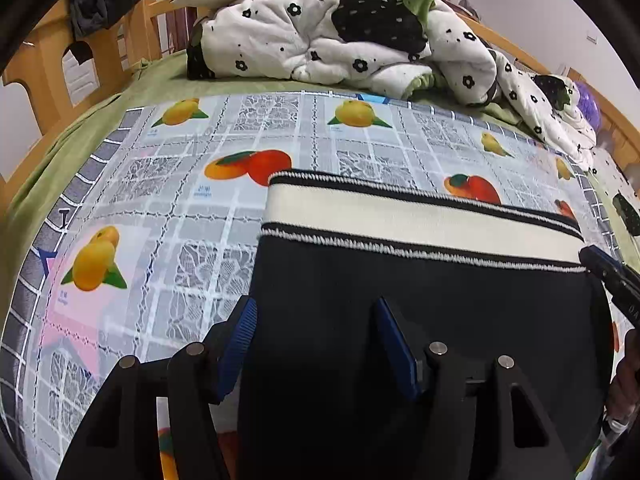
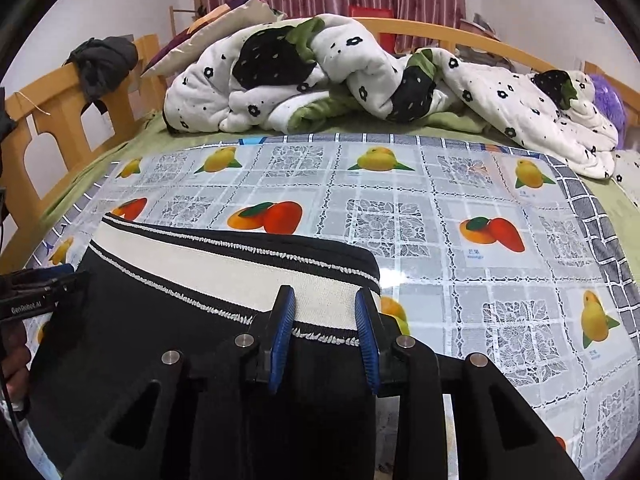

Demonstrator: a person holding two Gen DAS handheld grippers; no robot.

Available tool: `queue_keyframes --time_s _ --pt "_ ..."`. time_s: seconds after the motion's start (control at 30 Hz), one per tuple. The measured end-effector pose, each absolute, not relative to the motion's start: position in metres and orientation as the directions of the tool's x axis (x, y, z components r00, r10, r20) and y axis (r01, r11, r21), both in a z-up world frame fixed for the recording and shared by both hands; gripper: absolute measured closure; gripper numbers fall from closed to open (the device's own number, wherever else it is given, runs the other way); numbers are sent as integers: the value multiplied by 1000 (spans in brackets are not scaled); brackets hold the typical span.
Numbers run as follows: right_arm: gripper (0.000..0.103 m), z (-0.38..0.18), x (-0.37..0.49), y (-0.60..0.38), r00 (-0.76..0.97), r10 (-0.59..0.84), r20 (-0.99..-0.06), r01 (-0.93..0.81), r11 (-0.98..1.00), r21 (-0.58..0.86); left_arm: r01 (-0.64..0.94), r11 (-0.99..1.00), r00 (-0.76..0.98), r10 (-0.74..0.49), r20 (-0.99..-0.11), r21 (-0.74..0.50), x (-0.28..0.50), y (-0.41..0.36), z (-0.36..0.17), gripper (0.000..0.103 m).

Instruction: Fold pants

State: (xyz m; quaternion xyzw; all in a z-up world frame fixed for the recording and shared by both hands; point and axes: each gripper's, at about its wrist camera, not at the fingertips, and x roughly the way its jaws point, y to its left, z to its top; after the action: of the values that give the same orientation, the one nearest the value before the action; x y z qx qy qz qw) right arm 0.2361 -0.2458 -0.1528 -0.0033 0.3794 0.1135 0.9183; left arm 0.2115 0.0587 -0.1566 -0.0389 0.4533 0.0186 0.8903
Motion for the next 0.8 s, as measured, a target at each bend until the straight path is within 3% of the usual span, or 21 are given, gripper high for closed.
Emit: queue_keyframes --time_s 0.67,0.8 --pt "71 -150 203 -256 626 167 -762 -219 975 33 18 1000 528 -2 -849 9 179 39 -158 43" --pt "71 -149 180 -268 615 190 -765 -203 976 79 13 1000 527 7 -850 17 158 40 -156 42"
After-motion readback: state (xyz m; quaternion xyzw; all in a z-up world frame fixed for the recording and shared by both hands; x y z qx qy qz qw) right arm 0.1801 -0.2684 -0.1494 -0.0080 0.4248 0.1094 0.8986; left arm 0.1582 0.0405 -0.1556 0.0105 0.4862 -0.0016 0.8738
